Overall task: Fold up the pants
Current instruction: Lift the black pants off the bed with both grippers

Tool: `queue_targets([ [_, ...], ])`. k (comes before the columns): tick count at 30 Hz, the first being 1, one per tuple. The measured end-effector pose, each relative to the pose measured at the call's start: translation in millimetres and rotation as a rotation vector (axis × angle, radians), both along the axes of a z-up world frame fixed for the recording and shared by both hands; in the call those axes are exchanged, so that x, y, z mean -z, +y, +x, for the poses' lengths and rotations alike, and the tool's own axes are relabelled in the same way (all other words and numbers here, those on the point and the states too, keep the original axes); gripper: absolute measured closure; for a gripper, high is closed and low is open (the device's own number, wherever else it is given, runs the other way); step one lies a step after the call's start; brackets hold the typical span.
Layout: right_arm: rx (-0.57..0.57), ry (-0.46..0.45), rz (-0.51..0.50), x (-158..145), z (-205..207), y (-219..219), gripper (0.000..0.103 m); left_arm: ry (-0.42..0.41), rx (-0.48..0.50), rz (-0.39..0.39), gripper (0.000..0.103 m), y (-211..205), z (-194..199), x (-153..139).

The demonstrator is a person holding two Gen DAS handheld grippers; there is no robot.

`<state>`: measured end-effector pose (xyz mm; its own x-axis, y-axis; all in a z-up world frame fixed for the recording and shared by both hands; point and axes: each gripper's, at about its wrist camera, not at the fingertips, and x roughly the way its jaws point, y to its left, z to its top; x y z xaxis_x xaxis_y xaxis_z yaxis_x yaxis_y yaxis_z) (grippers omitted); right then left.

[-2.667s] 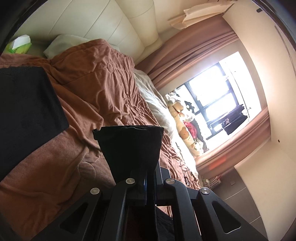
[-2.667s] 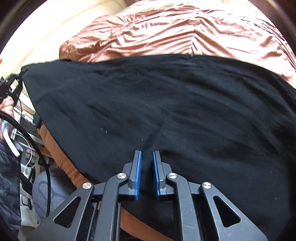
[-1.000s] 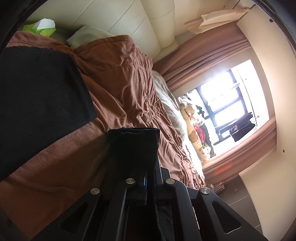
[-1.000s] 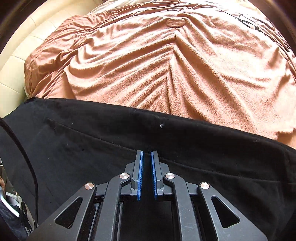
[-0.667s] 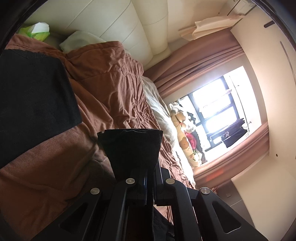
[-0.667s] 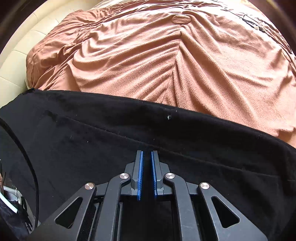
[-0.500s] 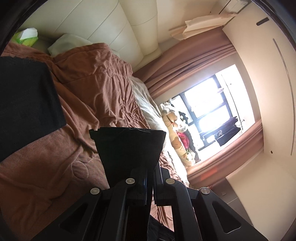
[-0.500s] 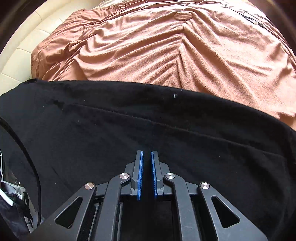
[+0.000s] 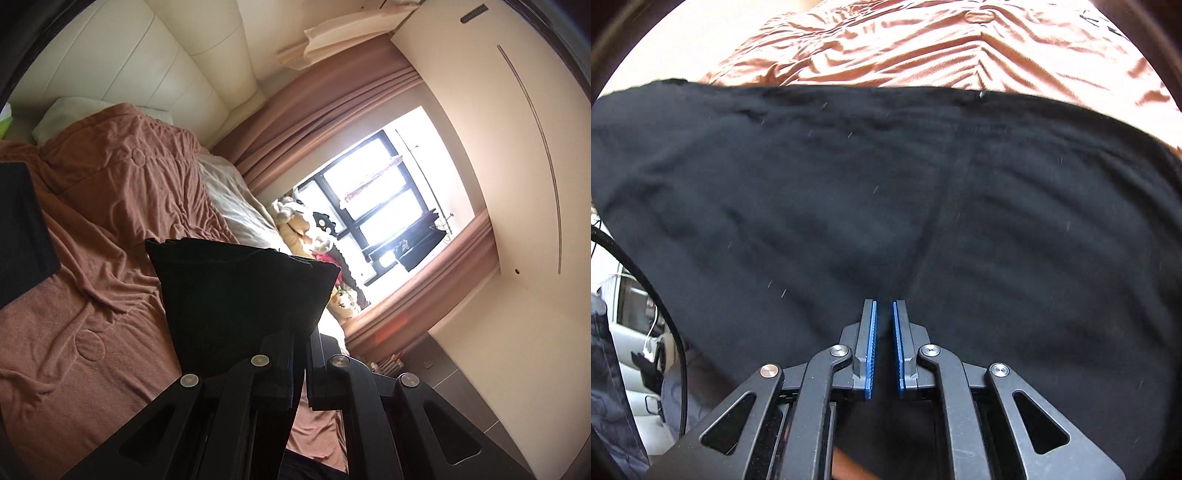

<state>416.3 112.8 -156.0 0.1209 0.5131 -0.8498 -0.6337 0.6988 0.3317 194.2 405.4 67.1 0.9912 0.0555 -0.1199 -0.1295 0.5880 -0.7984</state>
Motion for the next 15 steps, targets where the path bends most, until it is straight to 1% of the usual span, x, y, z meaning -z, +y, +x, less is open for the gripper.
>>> queue_targets([
  [5,-0.009,0.007,0.03,-0.3,-19.6,-17.1,0.097,-0.012,0.033,0.028,0.099,-22.5,10.1,-23.6],
  [8,0.002,-0.002,0.053,-4.1,-22.2,-32.8,0.097,-0.013,0.061,0.064,0.099,-40.9,17.2,-43.3],
  [11,0.027,-0.037,0.073,-14.2,-22.9,-52.5,0.097,-0.021,0.094,0.092,0.099,-60.7,25.3,-60.6],
  [15,0.067,-0.078,0.122,-35.7,-21.1,-85.6,0.097,-0.033,0.143,0.133,0.099,-90.5,41.0,-86.9],
])
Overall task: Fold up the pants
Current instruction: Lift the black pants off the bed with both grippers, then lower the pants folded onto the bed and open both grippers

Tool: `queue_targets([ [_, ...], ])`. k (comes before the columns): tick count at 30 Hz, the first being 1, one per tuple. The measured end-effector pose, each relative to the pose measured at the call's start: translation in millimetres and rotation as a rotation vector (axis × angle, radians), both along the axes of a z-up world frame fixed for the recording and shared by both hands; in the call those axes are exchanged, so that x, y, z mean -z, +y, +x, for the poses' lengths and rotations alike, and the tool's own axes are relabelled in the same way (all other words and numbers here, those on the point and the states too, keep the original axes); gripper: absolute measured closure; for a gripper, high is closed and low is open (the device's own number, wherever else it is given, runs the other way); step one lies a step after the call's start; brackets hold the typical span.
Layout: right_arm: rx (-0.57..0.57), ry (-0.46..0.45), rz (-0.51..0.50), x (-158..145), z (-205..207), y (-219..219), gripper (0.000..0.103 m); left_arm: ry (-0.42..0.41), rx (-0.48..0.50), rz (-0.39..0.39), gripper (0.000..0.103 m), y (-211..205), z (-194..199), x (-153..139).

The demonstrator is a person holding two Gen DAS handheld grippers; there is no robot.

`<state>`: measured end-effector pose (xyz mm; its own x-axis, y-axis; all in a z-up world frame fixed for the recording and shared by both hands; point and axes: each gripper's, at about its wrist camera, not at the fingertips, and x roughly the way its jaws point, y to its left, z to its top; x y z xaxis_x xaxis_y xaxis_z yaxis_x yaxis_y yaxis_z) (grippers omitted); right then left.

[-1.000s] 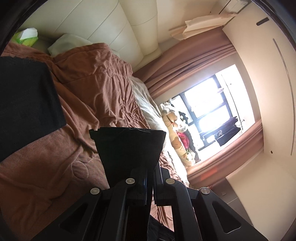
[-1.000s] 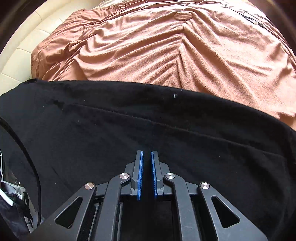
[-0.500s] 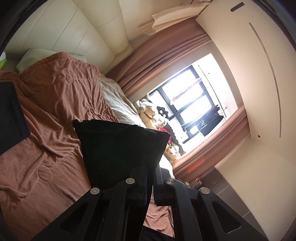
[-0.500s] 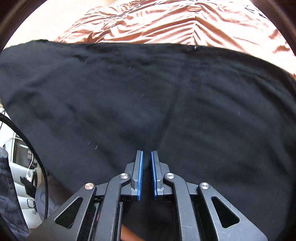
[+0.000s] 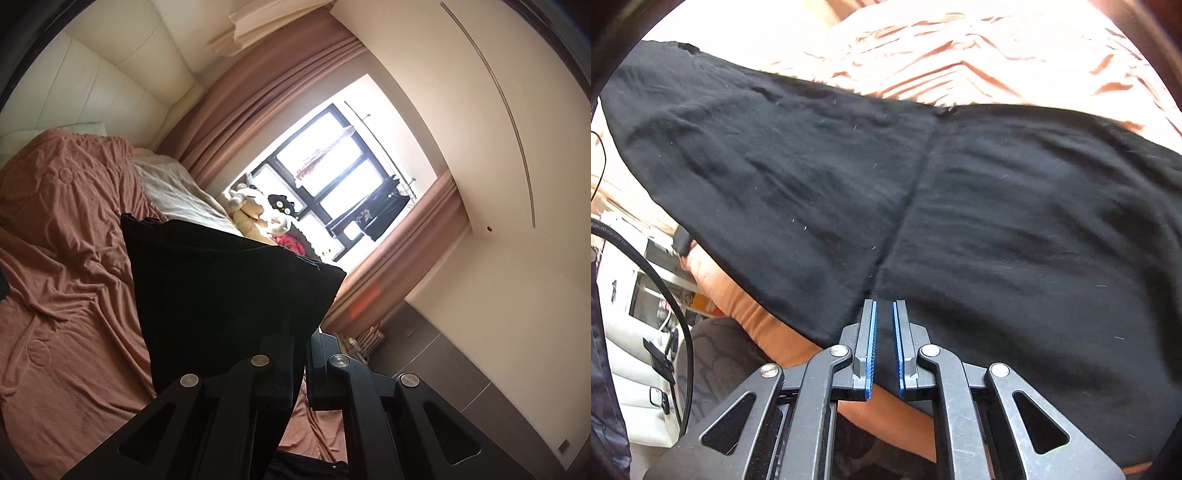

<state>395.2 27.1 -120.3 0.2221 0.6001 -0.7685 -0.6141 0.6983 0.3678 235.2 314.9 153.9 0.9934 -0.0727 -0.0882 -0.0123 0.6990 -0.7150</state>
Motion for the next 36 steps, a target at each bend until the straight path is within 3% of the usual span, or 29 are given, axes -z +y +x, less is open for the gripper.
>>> queue_targets([
  [8,0.127,-0.073,0.129,-38.9,-7.9,-79.8,0.097,-0.002,0.095,0.077,0.099,-62.1,37.7,-40.6],
  [17,0.22,-0.133,0.207,-59.5,-29.2,-160.0,0.096,0.01,0.177,0.127,0.099,-125.0,78.7,-68.9],
  [28,0.352,-0.125,0.32,-50.1,-47.6,-258.9,0.096,0.058,0.264,0.149,0.099,-191.0,118.5,-63.7],
  [36,0.405,-0.11,0.361,-42.6,-62.7,-304.1,0.096,0.103,0.323,0.123,0.099,-235.4,151.9,-51.3],
])
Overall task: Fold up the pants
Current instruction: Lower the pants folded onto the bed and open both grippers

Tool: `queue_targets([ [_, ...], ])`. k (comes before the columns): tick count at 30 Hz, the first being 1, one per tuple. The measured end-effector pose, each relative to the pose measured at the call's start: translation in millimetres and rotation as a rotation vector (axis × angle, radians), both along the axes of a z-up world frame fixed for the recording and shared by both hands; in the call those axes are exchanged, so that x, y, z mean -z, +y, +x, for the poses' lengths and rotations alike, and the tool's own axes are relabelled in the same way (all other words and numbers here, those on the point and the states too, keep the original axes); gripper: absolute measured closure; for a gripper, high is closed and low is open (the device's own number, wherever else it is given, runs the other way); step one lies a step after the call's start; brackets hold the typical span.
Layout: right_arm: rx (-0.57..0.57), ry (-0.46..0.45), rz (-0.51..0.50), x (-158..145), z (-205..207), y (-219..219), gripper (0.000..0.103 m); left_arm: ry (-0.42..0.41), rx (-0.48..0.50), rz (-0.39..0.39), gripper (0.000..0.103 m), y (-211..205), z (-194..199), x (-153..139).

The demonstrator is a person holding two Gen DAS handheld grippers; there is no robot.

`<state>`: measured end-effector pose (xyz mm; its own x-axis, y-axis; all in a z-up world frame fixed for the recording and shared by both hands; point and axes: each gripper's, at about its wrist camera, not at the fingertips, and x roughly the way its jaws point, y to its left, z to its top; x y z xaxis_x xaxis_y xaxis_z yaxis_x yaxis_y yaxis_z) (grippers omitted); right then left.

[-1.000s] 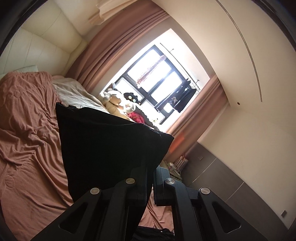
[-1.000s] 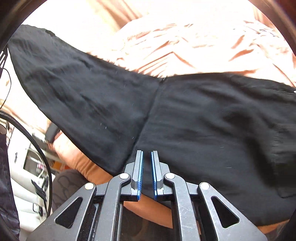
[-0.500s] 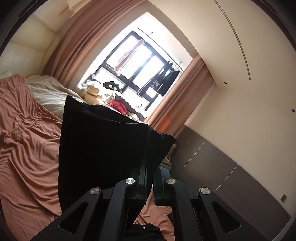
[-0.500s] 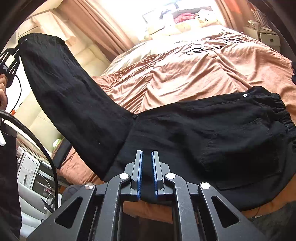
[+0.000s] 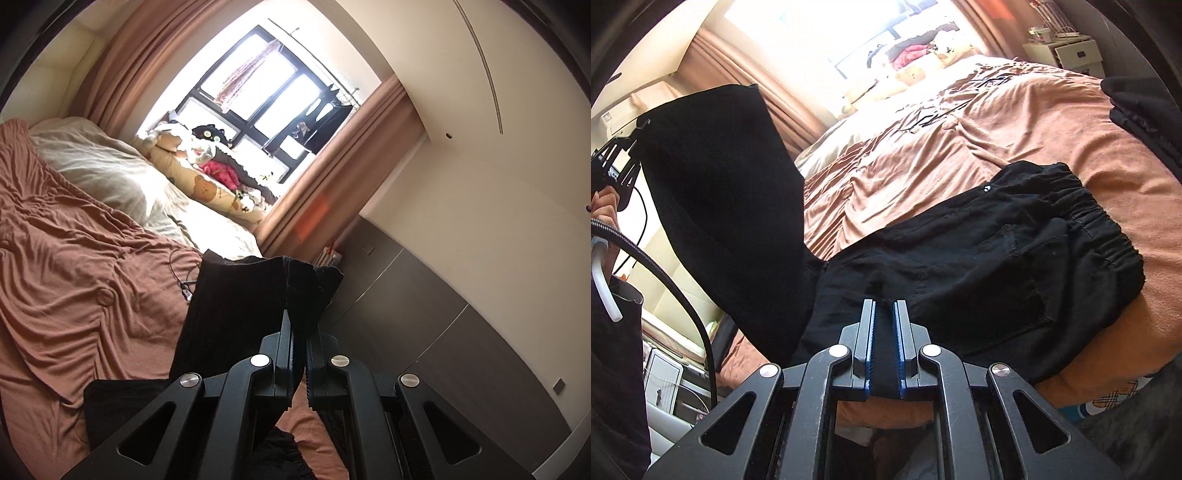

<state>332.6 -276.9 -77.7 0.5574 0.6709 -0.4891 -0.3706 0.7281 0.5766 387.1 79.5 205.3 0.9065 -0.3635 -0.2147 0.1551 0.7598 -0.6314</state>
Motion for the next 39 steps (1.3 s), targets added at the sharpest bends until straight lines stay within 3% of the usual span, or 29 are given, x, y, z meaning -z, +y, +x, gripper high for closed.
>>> queue_targets([
  [16,0.082,0.057,0.049,22.7,-5.8,-64.7,0.096,0.118,0.119,0.045,0.099,-103.4,70.1,47.0],
  [23,0.095,0.078,0.059,25.5,-4.2,-68.7,0.096,0.18,0.171,0.028,0.099,-138.5,88.7,89.2],
  [31,0.105,0.093,0.045,31.5,-6.0,-73.2,0.096,0.317,0.315,0.065,0.099,-183.6,82.4,162.7],
  [39,0.124,0.098,0.055,31.2,-9.1,-81.2,0.096,0.399,0.479,0.102,0.096,-216.7,44.4,198.6],
])
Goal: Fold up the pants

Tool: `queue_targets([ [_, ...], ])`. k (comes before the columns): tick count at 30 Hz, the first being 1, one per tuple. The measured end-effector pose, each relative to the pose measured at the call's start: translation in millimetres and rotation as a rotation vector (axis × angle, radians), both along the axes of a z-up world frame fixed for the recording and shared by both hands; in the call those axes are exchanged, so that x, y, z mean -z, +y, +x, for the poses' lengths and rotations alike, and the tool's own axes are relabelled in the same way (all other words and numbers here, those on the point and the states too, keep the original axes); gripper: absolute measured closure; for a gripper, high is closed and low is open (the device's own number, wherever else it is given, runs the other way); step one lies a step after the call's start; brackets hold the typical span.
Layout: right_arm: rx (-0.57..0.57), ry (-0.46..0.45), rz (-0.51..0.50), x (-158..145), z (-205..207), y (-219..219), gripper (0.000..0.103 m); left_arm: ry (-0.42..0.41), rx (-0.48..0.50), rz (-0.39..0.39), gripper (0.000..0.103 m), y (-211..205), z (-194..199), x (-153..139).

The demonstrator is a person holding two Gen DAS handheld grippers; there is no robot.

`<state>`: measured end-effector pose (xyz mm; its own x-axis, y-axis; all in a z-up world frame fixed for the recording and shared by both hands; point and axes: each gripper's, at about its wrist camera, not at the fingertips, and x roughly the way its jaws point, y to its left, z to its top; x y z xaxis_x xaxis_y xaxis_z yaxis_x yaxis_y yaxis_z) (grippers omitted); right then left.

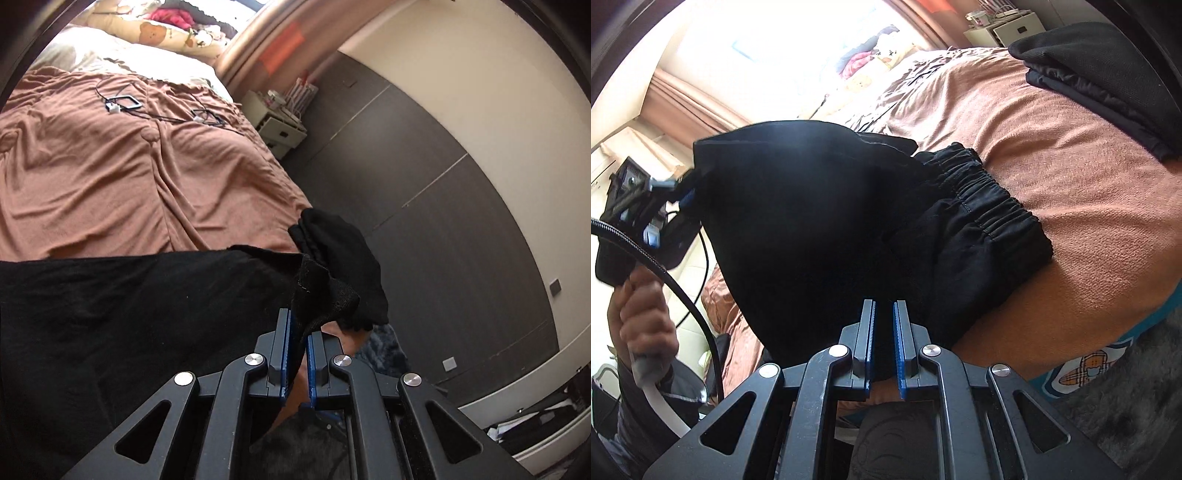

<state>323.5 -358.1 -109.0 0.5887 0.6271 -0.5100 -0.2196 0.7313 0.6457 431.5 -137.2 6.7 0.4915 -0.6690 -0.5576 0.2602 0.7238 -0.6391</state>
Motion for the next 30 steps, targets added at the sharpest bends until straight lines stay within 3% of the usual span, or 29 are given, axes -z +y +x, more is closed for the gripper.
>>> queue_targets([
  [4,0.008,0.003,-0.001,-1.9,-1.5,-3.5,0.096,0.027,0.039,0.018,0.085,-1.9,-20.6,14.3],
  [9,0.007,0.005,0.004,-2.4,-2.9,-7.1,0.096,0.062,0.033,0.049,0.085,10.1,-47.8,37.5],
  [15,0.029,0.023,0.032,1.3,-7.1,-19.8,0.096,0.109,-0.04,0.046,0.085,48.5,-69.3,54.8],
  [17,0.05,0.031,0.039,2.8,-8.3,-28.4,0.096,0.109,-0.07,0.057,0.08,64.3,-74.4,55.4],
  [19,0.065,0.033,0.053,2.9,-8.9,-37.6,0.096,0.102,-0.105,0.069,0.059,80.5,-81.7,53.9],
  [21,0.079,0.025,0.048,0.4,-8.9,-43.5,0.082,0.088,-0.142,0.078,0.048,96.0,-87.7,52.1],
  [23,0.096,0.007,0.055,-3.7,-8.8,-48.8,0.046,0.077,-0.172,0.086,0.044,111.7,-92.4,51.2],
  [25,0.101,-0.015,0.059,-8.4,-5.9,-51.8,0.041,0.07,-0.206,0.094,0.037,127.1,-97.3,49.8],
  [30,0.048,-0.005,0.027,-13.2,18.9,-45.4,0.041,0.04,-0.294,0.111,0.024,161.7,-109.3,50.5],
])
